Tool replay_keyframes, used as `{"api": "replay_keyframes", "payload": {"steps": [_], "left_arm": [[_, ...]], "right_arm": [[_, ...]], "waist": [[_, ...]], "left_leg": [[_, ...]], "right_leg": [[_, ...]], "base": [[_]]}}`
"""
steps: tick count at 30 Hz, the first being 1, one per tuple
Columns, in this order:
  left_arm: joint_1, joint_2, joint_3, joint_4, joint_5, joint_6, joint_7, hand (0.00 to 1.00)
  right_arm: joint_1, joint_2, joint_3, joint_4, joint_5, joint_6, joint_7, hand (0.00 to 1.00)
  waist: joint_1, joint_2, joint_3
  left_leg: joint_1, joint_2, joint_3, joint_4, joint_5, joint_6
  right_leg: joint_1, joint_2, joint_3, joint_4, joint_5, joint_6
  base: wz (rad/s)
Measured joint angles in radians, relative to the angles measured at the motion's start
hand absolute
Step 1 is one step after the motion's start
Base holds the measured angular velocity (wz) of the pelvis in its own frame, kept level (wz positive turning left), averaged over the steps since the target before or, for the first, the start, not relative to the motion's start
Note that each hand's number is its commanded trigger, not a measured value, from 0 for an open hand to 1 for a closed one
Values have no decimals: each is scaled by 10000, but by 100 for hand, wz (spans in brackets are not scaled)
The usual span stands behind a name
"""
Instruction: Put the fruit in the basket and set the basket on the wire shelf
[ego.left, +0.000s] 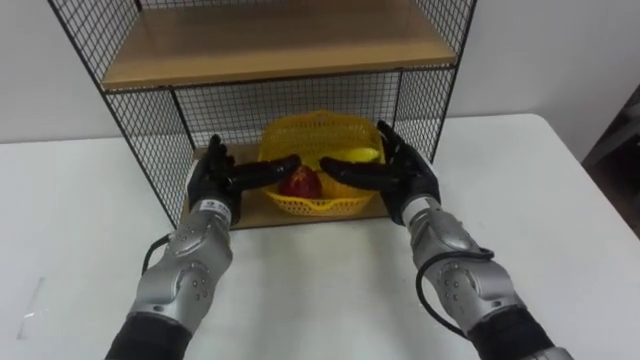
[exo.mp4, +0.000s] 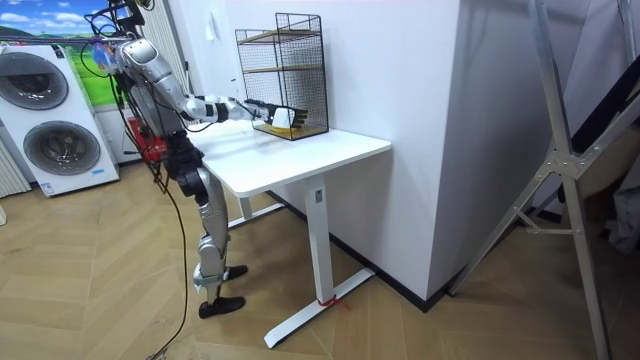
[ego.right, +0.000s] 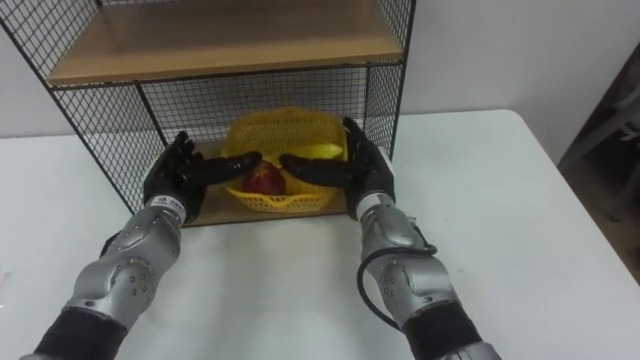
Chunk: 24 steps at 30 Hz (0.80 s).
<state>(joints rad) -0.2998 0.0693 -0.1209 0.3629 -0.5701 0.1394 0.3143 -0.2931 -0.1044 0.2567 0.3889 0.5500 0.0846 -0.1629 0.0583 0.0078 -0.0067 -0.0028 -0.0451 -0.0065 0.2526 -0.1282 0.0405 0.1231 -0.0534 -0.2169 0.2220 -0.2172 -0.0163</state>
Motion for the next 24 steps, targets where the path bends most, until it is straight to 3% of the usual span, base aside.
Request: {"api": "replay_keyframes", "payload": {"steps": [5,13,18,24], "left_arm": [[377,7,87,-1181,574,-204,-220,0],[1704,117,90,-2604,961,-246,-500,0],[1933,308,101,-3476,1532,-340,-932,0],[2253,386,227,-3633,1713,-398,-1304,0]], "right_arm": [[349,-115,-51,-1032,-781,-23,170,0],[1225,-264,-215,-2421,-1228,-33,562,0],[1448,-314,-450,-2864,-1338,-46,845,0],[1875,-462,-716,-3295,-1858,-58,989,0]], "waist": [[-25,9,7],[-67,2,32],[-45,-83,86],[-81,-91,93]], "left_leg": [[77,-15,21,-156,54,6],[80,-7,25,-200,56,3],[75,-6,15,-228,83,-1],[83,-1,22,-261,98,-1]], "right_leg": [[70,-22,-7,-22,2,2],[36,7,50,-73,1,5],[48,29,63,-172,40,13],[10,37,129,-187,68,15]], "base": [[0],[0],[0],[-2]]}}
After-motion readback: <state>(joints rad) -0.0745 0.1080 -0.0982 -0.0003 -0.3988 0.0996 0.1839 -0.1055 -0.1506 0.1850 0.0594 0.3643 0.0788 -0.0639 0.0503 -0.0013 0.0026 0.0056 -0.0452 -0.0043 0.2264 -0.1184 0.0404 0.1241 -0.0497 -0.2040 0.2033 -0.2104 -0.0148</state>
